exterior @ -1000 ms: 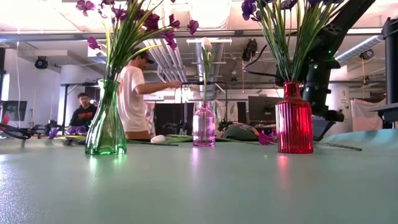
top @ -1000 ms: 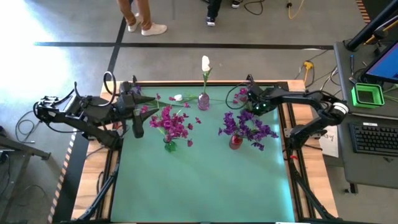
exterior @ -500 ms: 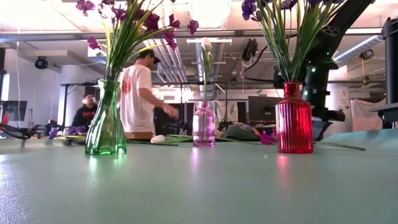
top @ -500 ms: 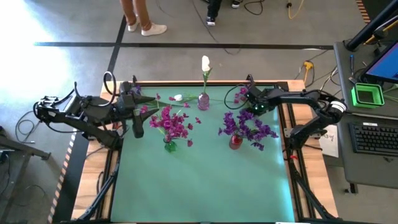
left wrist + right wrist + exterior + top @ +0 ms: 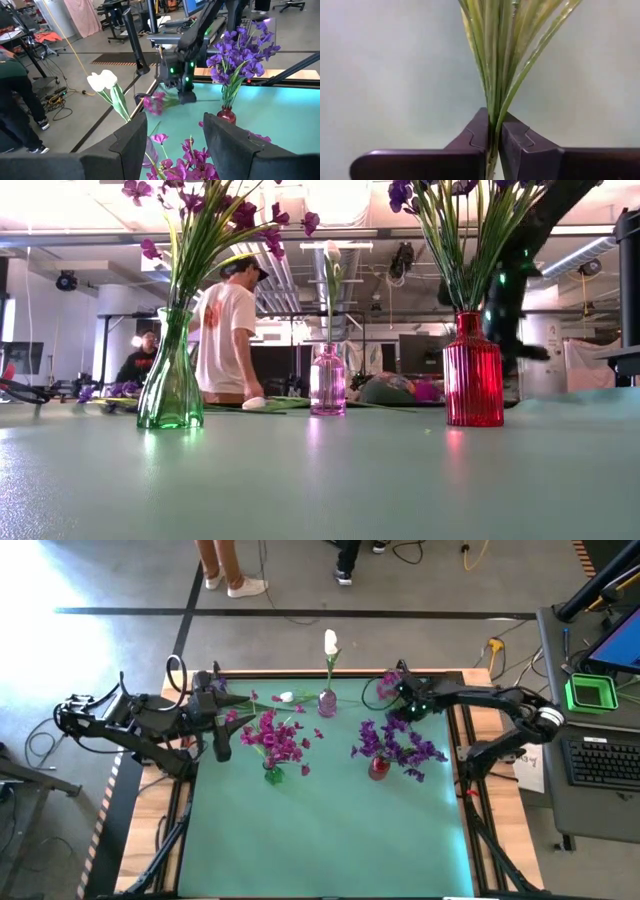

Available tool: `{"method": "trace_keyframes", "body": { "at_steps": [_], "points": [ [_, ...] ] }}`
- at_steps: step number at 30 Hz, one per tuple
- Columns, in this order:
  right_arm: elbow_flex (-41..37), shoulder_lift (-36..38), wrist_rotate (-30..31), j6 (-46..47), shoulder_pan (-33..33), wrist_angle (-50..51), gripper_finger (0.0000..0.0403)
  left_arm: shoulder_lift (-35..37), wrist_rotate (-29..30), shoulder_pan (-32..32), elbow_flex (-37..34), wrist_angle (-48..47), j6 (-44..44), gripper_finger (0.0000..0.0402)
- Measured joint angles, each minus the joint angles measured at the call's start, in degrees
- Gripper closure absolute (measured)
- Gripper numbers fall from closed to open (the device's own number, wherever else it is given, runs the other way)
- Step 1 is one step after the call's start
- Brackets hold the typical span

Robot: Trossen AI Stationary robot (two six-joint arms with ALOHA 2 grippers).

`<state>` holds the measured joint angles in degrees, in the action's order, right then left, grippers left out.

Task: Sort flowers into vase by color
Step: Put the pink flowers into the green flower vase

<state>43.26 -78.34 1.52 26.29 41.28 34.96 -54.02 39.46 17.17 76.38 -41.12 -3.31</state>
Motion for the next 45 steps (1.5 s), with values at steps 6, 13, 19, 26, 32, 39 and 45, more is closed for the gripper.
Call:
{"method": "trace_keyframes", "body": {
  "at_steps": [6,13,19,26,32,39,45],
  "points": [
    [12.45,6.66,4.06,-3.47,-0.02,11.41,0.0385,0.04,0.02,0.01,0.05,2.14,3.36,0.0221],
    [32.26,11.71,9.62,-8.10,-0.02,20.62,0.0385,-0.16,-2.51,-0.02,3.54,5.67,11.88,0.0221],
    [45.87,13.24,8.69,-13.54,-1.82,17.70,0.0385,-0.26,-14.72,0.04,0.48,11.58,15.40,0.0221],
    [52.73,12.46,2.15,-17.68,-9.51,7.76,0.0385,0.12,-16.55,0.00,-12.37,28.37,18.88,0.0221],
    [52.93,11.12,0.90,-19.90,-17.80,0.25,0.0385,2.11,-16.52,0.02,-21.61,43.58,19.64,0.0221],
    [53.11,8.27,0.72,-21.92,-27.55,-7.32,0.0385,2.29,-16.52,-0.02,-29.07,62.91,21.44,0.0221],
    [56.38,4.26,-0.99,-23.53,-32.94,-10.95,0.0385,1.00,-18.79,-0.21,-28.98,66.61,23.63,0.0221]
  ]
}}
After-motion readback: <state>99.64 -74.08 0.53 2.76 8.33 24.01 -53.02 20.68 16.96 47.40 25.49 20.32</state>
